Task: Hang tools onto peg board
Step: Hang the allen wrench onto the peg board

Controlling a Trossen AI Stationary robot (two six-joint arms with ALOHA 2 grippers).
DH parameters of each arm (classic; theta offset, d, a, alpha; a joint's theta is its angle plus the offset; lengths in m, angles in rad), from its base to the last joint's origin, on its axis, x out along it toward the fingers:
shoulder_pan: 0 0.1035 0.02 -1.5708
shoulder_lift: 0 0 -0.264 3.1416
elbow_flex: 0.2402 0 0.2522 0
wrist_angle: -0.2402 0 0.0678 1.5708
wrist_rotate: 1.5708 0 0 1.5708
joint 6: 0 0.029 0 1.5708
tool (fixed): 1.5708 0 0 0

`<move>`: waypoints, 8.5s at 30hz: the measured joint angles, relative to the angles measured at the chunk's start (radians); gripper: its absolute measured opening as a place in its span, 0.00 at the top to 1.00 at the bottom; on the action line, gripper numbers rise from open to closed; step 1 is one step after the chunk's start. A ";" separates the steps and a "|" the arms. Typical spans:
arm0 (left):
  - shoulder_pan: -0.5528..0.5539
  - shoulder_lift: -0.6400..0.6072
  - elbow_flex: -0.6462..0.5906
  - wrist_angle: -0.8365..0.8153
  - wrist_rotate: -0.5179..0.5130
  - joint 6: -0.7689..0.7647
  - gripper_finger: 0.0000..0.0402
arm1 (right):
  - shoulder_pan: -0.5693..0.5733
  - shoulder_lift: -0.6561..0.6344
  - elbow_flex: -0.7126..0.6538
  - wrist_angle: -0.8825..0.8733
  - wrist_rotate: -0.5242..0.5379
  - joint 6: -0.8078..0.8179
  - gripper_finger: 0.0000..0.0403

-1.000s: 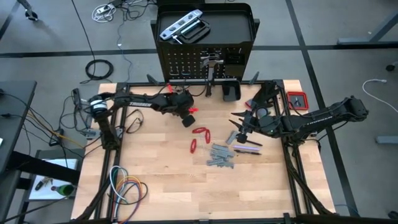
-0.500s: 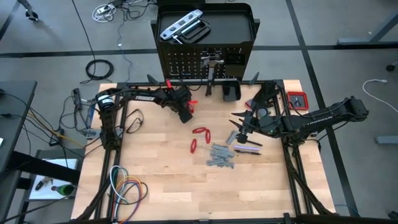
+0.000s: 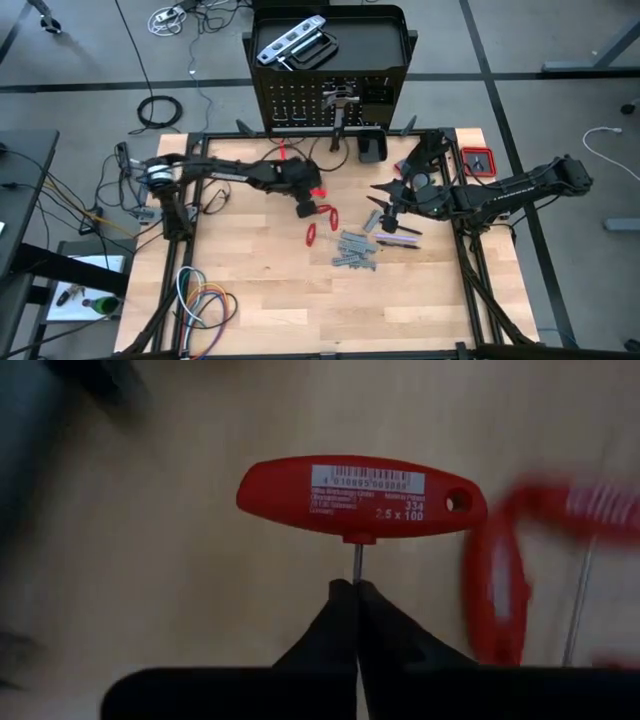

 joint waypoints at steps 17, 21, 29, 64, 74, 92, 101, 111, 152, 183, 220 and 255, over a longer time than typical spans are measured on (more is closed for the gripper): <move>-0.225 -0.066 -0.065 0.448 -0.492 0.250 1.00 | -0.098 0.206 0.000 0.316 -0.283 0.207 0.62; -0.251 -0.058 -0.066 0.527 -0.513 0.297 1.00 | -0.120 0.245 0.000 0.380 -0.283 0.188 0.60; -0.293 -0.049 -0.066 0.621 -0.539 0.373 1.00 | -0.154 0.278 0.000 0.441 -0.216 0.136 0.51; -0.304 -0.068 0.011 0.303 -0.432 0.054 0.72 | -0.184 0.296 0.000 0.552 -0.303 -0.049 0.83; -0.294 -0.054 0.031 0.160 -0.428 -0.005 0.60 | -0.184 0.296 0.003 0.545 -0.299 -0.045 0.82; -0.240 -0.030 0.030 0.247 -0.450 0.054 0.78 | -0.177 0.296 0.010 0.512 -0.308 -0.041 0.82; -0.239 -0.030 0.029 0.245 -0.421 0.077 0.99 | -0.175 0.295 0.010 0.520 -0.306 -0.035 0.80; -0.233 -0.032 0.005 0.289 -0.456 0.025 1.00 | -0.164 0.281 0.010 0.460 -0.294 -0.037 0.55; 0.427 -0.386 -0.292 0.822 -0.103 -0.175 1.00 | -0.179 0.304 0.010 0.407 -0.187 -0.038 0.43; 0.439 -0.346 -0.290 0.900 -0.173 -0.138 1.00 | -0.177 0.304 0.010 0.389 -0.189 -0.073 0.45; 0.485 -0.345 -0.290 0.892 -0.026 -0.181 1.00 | -0.160 0.304 0.010 0.470 -0.189 -0.100 0.46; 0.484 -0.221 -0.193 0.877 0.016 -0.230 1.00 | -0.121 0.302 0.009 0.395 -0.187 -0.047 0.46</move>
